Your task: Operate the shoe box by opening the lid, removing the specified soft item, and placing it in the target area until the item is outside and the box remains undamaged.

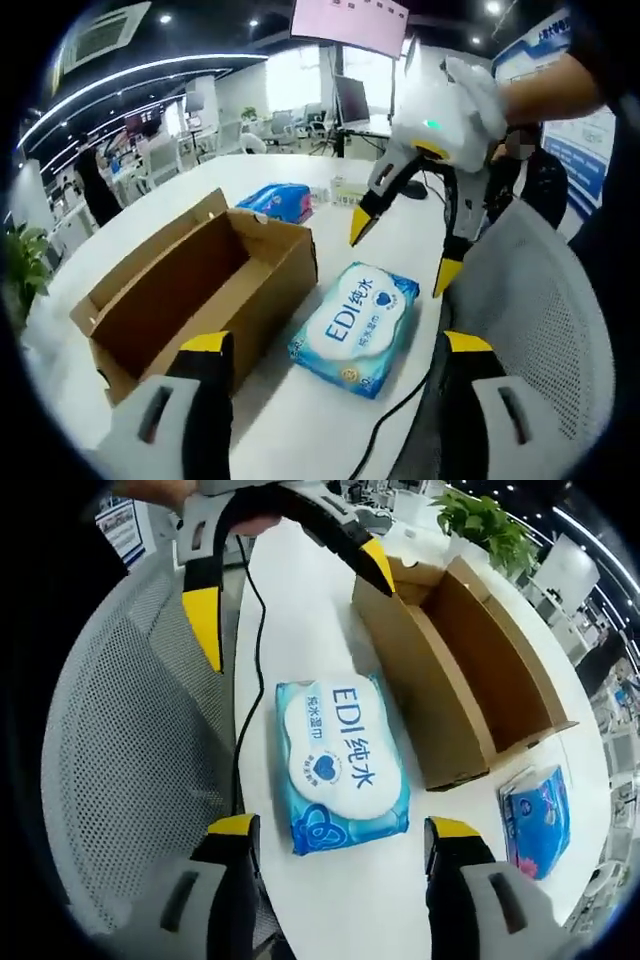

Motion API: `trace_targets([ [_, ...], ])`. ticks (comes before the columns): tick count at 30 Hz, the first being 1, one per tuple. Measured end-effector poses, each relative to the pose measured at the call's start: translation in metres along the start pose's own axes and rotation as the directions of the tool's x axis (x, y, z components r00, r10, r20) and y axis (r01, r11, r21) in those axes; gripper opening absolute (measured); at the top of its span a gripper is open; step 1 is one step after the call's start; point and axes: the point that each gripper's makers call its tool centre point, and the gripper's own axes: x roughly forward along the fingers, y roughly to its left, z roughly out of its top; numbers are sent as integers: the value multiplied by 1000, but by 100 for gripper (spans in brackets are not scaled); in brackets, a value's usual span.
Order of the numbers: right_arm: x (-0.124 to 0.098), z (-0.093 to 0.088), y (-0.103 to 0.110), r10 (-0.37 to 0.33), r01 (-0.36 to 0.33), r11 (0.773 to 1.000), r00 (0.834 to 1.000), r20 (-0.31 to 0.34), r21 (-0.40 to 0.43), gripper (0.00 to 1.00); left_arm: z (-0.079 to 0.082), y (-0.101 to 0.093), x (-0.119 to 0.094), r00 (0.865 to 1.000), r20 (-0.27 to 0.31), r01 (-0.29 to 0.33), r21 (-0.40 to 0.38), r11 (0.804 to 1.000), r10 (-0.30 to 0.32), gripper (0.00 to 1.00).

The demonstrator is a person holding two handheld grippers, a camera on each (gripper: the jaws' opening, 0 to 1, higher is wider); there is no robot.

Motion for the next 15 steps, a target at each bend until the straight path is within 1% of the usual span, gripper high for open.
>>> trace_targets([
  [1, 0, 1, 2, 3, -3, 1000, 1000, 0, -1, 62, -1, 0, -3, 1000, -1, -3, -23, 1000, 3, 86],
  [2, 1, 4, 3, 7, -7, 1000, 1000, -5, -14, 63, -1, 1, -7, 1000, 3, -16, -38, 999, 16, 86],
  [3, 0, 8, 1, -4, 4, 999, 1000, -2, -39, 64, -1, 2, -10, 1000, 2, -29, -51, 998, 29, 86],
  [5, 0, 16, -1, -9, 10, 999, 1000, 13, -47, 64, 1, 1, -17, 999, 27, -43, -63, 997, 44, 86],
  [7, 0, 25, -4, -9, 10, 999, 1000, 24, -44, 66, 0, -2, -22, 998, 23, -52, -54, 997, 54, 86],
  [9, 1, 35, -7, -15, 17, 997, 999, 33, -73, 65, -2, -3, -26, 997, 21, -73, -21, 997, 73, 86],
  [10, 2, 37, -10, -19, 22, 995, 999, 28, -93, 65, -2, -3, -28, 997, 17, -80, -12, 997, 80, 86],
  [11, 5, 36, -11, -11, 11, 993, 1000, 5, -122, 63, -3, -3, -31, 996, 12, -85, -8, 996, 86, 86],
  [12, 8, 39, -14, -20, 20, 995, 1000, -2, -96, 60, -1, -1, -36, 994, 15, -104, -6, 995, 104, 86],
  [13, 9, 42, -14, -14, 15, 997, 1000, 7, -72, 58, 4, 1, -42, 990, 48, -129, -18, 992, 129, 85],
  [14, 11, 44, -13, 2, -1, 998, 1000, 13, -61, 56, 10, -1, -46, 988, 86, -123, -24, 992, 125, 84],
  [15, 13, 44, -7, 33, -33, 999, 999, 5, -18, 57, 13, -5, -52, 988, 102, -117, -29, 993, 120, 81],
])
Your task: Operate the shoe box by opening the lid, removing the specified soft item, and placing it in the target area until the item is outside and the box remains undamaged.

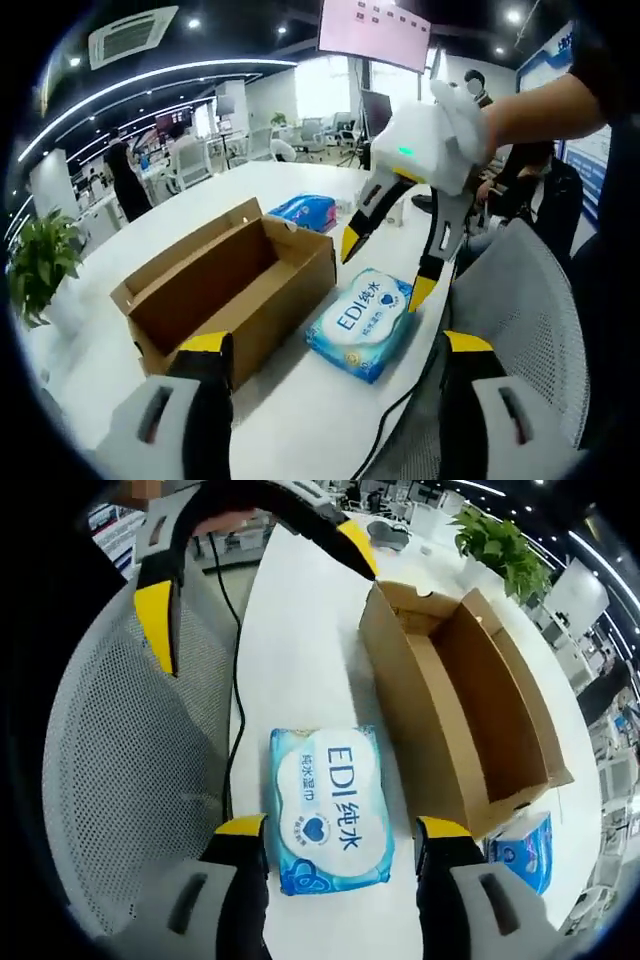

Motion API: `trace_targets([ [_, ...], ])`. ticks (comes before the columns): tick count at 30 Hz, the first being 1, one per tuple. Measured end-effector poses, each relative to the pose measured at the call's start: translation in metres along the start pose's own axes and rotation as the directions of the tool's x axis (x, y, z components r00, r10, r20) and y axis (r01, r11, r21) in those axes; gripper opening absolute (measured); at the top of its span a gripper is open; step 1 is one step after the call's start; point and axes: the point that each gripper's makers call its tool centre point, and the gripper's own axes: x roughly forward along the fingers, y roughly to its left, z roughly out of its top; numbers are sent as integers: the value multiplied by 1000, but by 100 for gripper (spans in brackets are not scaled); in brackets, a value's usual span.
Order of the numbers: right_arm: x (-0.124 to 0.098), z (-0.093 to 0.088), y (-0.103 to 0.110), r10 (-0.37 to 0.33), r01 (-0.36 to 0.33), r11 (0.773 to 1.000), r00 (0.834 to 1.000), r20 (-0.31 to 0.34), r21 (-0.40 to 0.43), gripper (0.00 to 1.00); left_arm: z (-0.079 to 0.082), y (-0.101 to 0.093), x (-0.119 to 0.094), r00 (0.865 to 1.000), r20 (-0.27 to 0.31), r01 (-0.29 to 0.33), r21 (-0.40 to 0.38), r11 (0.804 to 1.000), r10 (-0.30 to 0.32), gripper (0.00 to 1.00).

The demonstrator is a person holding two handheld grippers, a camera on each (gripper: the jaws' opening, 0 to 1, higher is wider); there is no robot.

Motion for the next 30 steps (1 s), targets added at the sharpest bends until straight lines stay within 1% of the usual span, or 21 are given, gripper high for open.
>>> trace_targets([
  [1, 2, 0, 2, 14, -14, 1000, 1000, -6, 14, 61, -1, 0, -4, 1000, -3, -4, 3, 1000, 4, 80],
  [2, 4, 0, 1, 12, -12, 1000, 1000, -21, -6, 64, -2, -1, -8, 1000, -5, -11, 10, 1000, 11, 81],
  [4, 6, 0, -2, -6, 4, 997, 1000, -25, -75, 62, -3, -2, -13, 1000, 0, -17, 9, 1000, 17, 83],
  [5, 8, -1, 0, 1, -4, 997, 999, -32, -80, 63, -3, -3, -15, 1000, 11, -19, -28, 999, 20, 84],
  [6, 10, -2, 1, 7, -9, 997, 999, -39, -72, 64, -3, -3, -16, 1000, 14, -19, -52, 998, 20, 90],
  [7, 13, -2, 1, 8, -10, 998, 999, -43, -63, 65, -3, -2, -17, 999, 24, -33, -104, 994, 36, 94],
  [8, 16, -4, 2, 13, -15, 999, 999, -51, -46, 67, -2, -1, -18, 998, 40, -42, -124, 991, 48, 95],
  [9, 18, -5, 3, 20, -22, 999, 998, -60, -30, 67, -2, 0, -20, 996, 58, -62, -161, 985, 73, 94],
  [11, 27, -8, 7, 40, -40, 999, 997, -71, -1, 68, -3, -1, -20, 995, 64, -66, -214, 975, 82, 94],
  [13, 35, -11, 12, 55, -57, 998, 994, -95, -14, 69, -1, 0, -23, 992, 78, -80, -237, 968, 101, 93],
  [16, 43, -18, 12, 43, -54, 996, 988, -146, -72, 71, 2, 1, -32, 988, 97, -96, -251, 963, 124, 92],
  [18, 49, -17, 10, 35, -46, 996, 988, -152, -70, 71, 1, 2, -37, 985, 104, -105, -255, 961, 135, 90],
  [19, 51, -18, 9, 32, -44, 996, 986, -161, -73, 70, -1, 3, -38, 984, 101, -114, -251, 961, 144, 89],
  [21, 54, -20, 0, -15, -5, 995, 982, -191, -103, 63, -7, 5, -41, 983, 81, -140, -238, 961, 163, 89],
  [22, 58, -21, 4, 7, -26, 995, 980, -199, -93, 64, -10, 5, -43, 983, 71, -149, -242, 959, 171, 89],
  [24, 64, -25, 3, -8, -17, 994, 975, -224, -110, 66, -13, 3, -45, 981, 63, -163, -244, 956, 183, 88],
  [25, 68, -27, 5, -2, -24, 993, 974, -227, -113, 67, -15, 3, -45, 980, 61, -167, -245, 955, 187, 88],
  [26, 65, -30, 5, 4, -30, 995, 968, -251, -100, 67, -18, 1, -46, 980, 56, -174, -242, 955, 192, 88],
  [27, 65, -29, 4, 35, -53, 996, 966, -256, -65, 67, -19, 0, -47, 979, 48, -181, -233, 955, 197, 88],
  [28, 66, -29, 3, 33, -56, 995, 965, -259, -81, 66, -21, -1, -48, 978, 38, -193, -217, 957, 206, 89],
  [30, 65, -29, 4, 31, -53, 995, 965, -260, -80, 66, -25, -4, -48, 978, 22, -197, -190, 962, 205, 88],
])
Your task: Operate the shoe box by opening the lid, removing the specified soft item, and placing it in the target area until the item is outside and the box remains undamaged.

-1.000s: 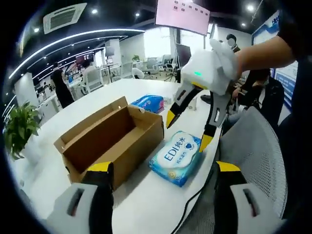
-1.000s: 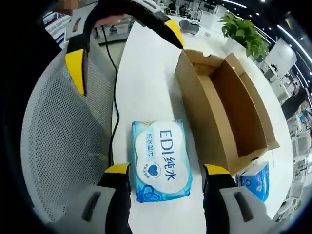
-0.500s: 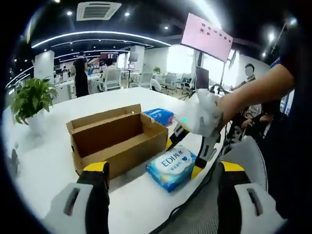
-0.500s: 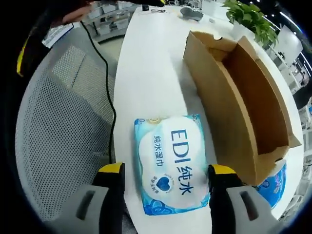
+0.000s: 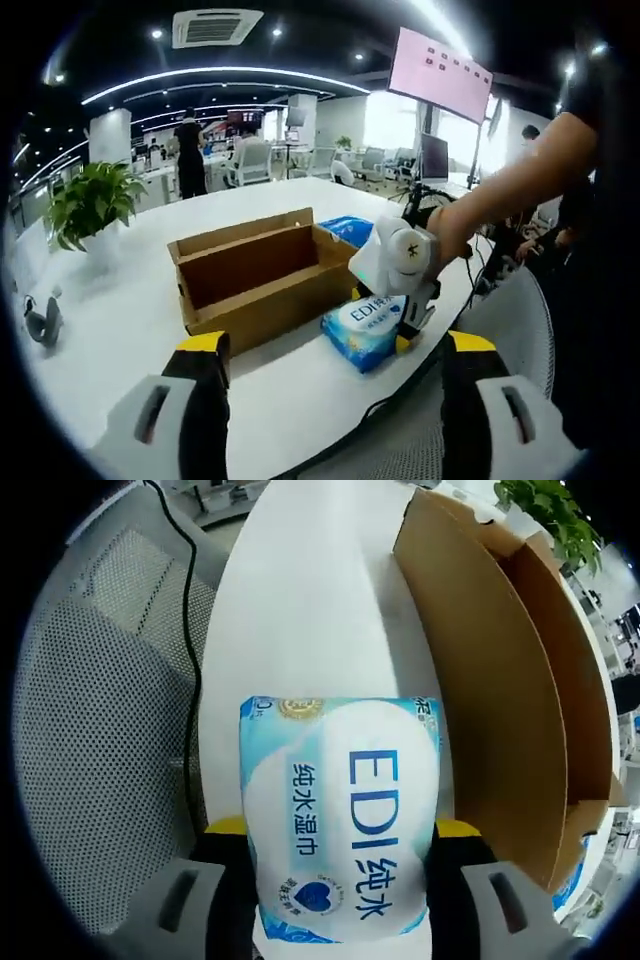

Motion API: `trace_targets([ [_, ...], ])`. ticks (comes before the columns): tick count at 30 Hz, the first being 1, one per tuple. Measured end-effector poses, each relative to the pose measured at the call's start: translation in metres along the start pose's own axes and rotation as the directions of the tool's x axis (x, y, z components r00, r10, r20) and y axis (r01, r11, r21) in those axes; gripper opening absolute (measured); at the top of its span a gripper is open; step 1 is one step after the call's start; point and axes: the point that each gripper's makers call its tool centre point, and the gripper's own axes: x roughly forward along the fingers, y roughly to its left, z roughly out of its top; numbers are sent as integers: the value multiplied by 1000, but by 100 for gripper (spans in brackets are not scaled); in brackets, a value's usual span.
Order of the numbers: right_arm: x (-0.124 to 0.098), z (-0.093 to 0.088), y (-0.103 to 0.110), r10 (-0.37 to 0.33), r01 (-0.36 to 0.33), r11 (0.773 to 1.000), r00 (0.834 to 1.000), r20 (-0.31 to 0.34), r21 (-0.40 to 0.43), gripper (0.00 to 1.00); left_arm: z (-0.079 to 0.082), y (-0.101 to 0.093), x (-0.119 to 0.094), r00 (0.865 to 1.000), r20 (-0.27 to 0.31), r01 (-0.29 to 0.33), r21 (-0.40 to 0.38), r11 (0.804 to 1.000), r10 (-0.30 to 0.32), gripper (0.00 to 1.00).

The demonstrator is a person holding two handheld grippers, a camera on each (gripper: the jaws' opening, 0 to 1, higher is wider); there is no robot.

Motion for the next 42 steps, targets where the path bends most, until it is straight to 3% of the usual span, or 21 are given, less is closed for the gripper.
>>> trace_targets([
  [4, 0, -1, 0, 8, -8, 1000, 1000, -5, 2, 66, -1, 1, 3, 1000, -4, -11, 2, 1000, 11, 87],
  [11, 3, -4, 0, 30, -28, 999, 996, -80, 20, 67, -3, -2, 4, 1000, -4, -27, -6, 1000, 27, 85],
  [12, 3, -5, 0, 38, -36, 999, 996, -81, 19, 68, -4, -1, 5, 999, -7, -32, -5, 999, 32, 85],
  [13, 6, -2, 5, 90, -91, 996, 994, -58, -3, 70, -4, 0, 5, 999, -8, -38, -9, 999, 38, 84],
  [14, 7, -3, 7, 109, -107, 994, 993, -50, 35, 71, -4, 1, 5, 999, -7, -44, -14, 999, 44, 84],
  [15, 7, -1, 2, 80, -80, 997, 996, -33, 15, 71, -3, 3, 5, 999, -5, -53, -21, 998, 53, 84],
  [31, 6, -4, 5, 81, -79, 996, 995, -56, 30, 71, -1, 7, 16, 996, -6, -85, 28, 996, 85, 78],
  [42, 6, -3, 5, 82, -81, 996, 995, -58, 29, 71, -5, 9, 18, 995, -24, -98, -14, 995, 98, 83],
])
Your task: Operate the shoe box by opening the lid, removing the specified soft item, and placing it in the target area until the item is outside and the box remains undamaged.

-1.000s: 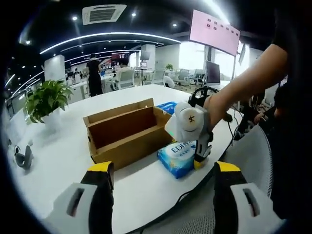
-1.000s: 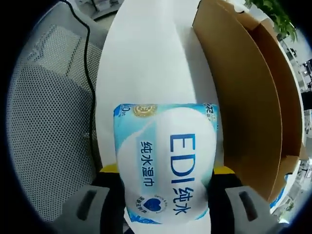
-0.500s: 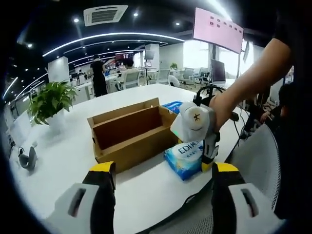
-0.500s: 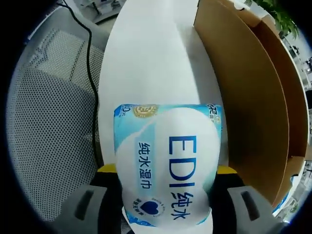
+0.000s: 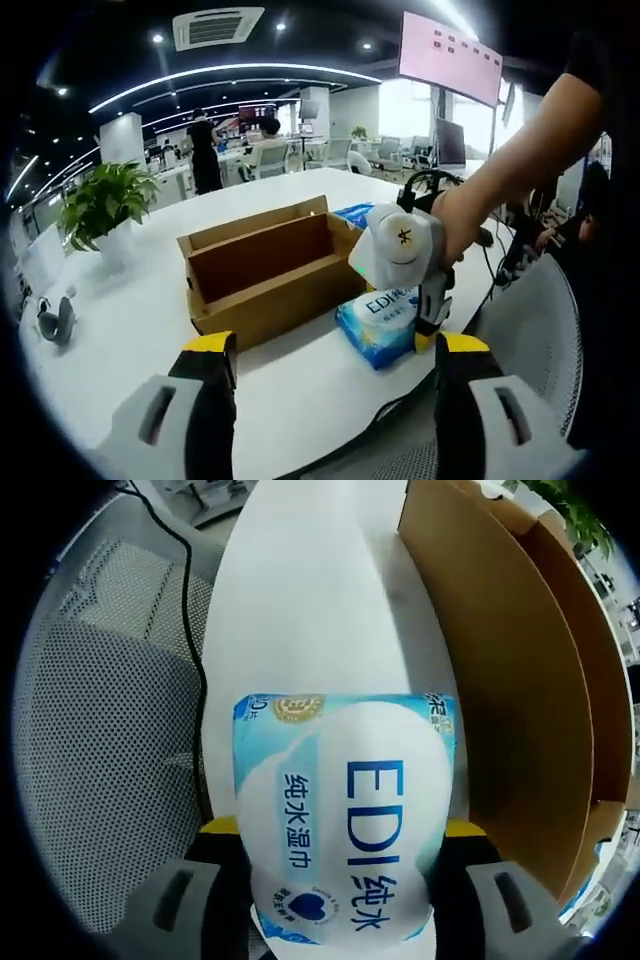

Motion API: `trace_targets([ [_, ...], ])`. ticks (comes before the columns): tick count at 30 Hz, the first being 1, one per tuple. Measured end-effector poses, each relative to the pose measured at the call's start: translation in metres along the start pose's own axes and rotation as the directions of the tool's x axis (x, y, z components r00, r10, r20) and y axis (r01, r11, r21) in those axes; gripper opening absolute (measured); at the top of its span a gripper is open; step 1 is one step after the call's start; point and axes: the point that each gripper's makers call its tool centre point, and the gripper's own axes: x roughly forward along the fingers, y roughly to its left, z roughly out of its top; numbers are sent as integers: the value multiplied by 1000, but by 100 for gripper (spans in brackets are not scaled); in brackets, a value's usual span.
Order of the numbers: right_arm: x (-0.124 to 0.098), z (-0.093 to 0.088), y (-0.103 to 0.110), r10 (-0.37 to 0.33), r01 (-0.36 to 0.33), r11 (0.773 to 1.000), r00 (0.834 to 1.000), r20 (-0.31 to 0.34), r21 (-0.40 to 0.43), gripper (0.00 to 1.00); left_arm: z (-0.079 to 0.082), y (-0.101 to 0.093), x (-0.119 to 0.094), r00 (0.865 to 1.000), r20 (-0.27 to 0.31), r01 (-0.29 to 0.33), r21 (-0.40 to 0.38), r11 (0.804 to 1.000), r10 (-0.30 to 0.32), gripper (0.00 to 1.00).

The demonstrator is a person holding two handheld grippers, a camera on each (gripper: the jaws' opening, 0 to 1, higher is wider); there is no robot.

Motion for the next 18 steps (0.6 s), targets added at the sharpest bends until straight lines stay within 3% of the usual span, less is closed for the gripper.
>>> trace_targets([
  [12, -1, -2, 1, -1, 1, 1000, 1000, 27, 4, 71, 2, 5, -4, 1000, -4, -16, 14, 1000, 16, 82],
  [15, -2, -6, 0, -1, 1, 1000, 1000, 29, 2, 71, -4, 9, -5, 999, -35, -31, 46, 998, 32, 82],
  [18, -2, -12, 0, 0, 0, 1000, 999, 33, -2, 71, -3, 11, -7, 998, -23, -48, 89, 995, 50, 86],
])
